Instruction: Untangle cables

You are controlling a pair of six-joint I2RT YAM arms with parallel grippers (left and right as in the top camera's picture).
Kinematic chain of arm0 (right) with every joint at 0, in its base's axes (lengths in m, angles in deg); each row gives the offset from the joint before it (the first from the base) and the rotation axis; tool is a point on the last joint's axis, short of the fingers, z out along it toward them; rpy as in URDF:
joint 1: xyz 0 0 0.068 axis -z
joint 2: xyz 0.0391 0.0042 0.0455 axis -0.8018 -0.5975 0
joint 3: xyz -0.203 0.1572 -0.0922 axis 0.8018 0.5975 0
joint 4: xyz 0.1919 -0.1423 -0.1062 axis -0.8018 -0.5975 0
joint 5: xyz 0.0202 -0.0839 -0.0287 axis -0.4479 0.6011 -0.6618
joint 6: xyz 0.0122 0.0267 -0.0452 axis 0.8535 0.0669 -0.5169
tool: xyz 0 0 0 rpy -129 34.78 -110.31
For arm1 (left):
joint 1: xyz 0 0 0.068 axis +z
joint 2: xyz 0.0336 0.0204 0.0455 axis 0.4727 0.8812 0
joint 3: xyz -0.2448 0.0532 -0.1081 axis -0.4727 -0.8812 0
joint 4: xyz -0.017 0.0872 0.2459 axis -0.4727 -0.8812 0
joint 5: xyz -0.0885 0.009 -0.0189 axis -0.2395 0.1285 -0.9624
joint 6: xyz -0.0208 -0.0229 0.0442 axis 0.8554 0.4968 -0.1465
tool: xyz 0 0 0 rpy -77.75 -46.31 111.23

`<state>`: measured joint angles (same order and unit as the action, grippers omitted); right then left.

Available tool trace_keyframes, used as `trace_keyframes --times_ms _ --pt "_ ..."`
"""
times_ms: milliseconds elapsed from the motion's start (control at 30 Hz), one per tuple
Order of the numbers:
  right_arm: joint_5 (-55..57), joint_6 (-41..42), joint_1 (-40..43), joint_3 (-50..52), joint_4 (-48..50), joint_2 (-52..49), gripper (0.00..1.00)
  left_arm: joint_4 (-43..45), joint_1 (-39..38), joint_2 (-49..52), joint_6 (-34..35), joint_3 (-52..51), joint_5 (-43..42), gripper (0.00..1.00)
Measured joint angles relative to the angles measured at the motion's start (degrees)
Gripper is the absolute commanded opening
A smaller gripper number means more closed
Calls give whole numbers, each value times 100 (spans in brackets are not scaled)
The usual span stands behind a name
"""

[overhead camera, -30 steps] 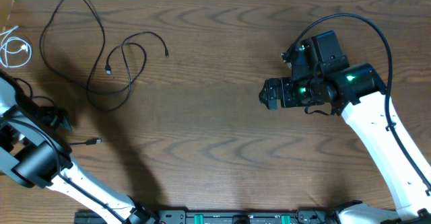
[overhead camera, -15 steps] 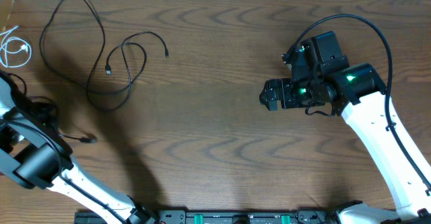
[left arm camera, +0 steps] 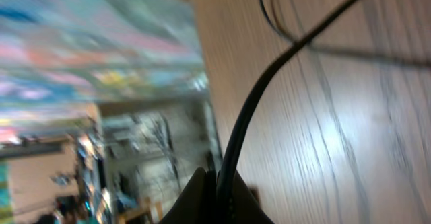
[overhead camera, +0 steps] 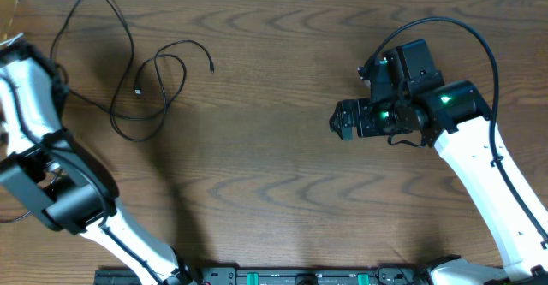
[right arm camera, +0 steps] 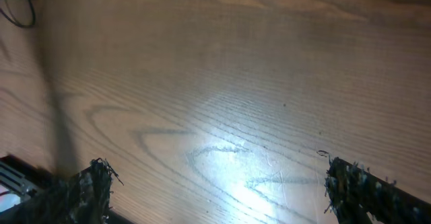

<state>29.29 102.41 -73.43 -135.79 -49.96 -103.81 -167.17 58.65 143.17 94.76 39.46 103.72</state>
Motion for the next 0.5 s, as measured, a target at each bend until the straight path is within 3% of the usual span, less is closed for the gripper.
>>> trace_keyframes --times_ms 233,333,367,433,500 --pt "0 -2 0 0 -42 0 99 975 -400 0 61 0 997 8" --pt "0 -2 0 0 -44 0 99 1458 -365 0 20 0 1123 17" --pt "0 -2 0 0 -42 0 99 1543 -339 0 7 -2 1147 30" --pt "0 -2 0 0 -31 0 99 1738 -269 0 -35 -2 1137 74" --pt "0 -2 0 0 -22 0 99 1871 -177 0 -46 -2 1036 88"
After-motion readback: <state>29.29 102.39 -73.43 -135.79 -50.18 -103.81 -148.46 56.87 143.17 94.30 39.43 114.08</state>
